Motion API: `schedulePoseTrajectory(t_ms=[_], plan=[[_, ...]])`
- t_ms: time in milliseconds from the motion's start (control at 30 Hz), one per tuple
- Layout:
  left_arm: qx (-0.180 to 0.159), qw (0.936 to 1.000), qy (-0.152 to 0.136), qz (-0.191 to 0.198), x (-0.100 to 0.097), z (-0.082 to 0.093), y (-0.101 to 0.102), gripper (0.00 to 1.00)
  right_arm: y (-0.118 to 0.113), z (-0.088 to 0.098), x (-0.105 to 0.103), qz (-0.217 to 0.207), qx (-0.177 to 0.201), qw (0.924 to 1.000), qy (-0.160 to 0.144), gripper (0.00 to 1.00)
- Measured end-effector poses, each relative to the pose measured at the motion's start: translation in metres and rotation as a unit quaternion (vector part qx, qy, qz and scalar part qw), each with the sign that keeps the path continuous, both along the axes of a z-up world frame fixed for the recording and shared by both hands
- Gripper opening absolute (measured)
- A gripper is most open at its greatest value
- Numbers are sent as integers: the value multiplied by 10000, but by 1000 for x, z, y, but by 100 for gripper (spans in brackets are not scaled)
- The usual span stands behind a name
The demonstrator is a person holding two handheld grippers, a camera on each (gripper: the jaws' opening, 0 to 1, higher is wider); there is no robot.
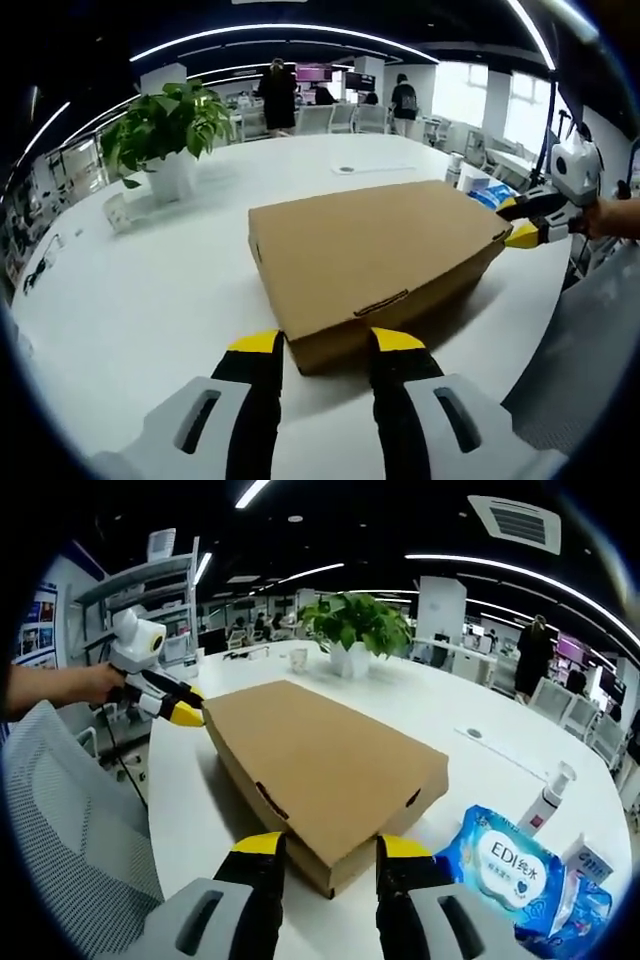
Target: Operate the shoe box by opening the lid, removing the specified soft item, and placing it in the target area until the item is outside and the box remains undamaged.
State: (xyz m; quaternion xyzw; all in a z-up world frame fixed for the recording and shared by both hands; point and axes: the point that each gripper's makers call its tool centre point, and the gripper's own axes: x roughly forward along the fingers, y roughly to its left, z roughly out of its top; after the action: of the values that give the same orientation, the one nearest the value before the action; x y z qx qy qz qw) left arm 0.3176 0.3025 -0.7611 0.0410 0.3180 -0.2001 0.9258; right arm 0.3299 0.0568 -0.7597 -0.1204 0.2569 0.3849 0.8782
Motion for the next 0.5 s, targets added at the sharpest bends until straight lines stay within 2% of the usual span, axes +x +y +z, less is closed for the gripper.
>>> schedulePoseTrajectory(t_ms=[100,500], plan=[[57,10000,42,20,2,-4,1,31,0,-5,0,24,-66,10000,51,33],[60,10000,1,0,16,-4,-2,31,-4,-5,13,-32,-94,9999,36,33]])
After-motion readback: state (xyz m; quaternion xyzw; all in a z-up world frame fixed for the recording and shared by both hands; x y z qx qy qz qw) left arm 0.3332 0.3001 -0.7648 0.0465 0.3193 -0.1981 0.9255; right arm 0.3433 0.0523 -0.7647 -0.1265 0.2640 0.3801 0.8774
